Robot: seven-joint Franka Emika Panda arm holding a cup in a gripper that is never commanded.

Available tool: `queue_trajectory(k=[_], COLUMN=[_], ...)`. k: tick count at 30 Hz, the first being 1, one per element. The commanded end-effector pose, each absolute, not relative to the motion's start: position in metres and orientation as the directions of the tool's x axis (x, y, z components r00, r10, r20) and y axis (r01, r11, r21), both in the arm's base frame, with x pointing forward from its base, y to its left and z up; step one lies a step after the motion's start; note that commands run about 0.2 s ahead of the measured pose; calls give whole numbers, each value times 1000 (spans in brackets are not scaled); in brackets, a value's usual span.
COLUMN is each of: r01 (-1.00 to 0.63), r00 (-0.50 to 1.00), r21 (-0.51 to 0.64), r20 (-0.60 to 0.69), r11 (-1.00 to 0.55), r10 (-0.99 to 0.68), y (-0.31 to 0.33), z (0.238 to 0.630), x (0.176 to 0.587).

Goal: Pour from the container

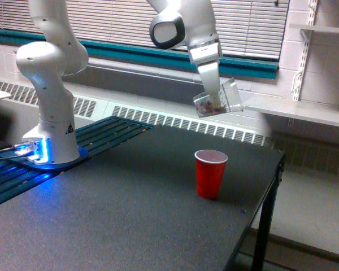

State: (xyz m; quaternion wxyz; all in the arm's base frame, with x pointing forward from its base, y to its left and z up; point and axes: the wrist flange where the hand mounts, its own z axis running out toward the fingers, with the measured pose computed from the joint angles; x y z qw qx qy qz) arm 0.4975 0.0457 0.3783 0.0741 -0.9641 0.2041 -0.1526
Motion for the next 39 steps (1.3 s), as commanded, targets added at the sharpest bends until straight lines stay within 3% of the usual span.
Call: queue_trajectory(k=[1, 21, 39], r01=[-327, -341, -365], r00=[903, 934, 930], r21=[-190, -123, -38], r20=[225, 72, 26], r11=[-926, -932, -930], r10=[-365, -351, -366], y=[58, 53, 21], z=[361, 324, 323], x=[488, 463, 454])
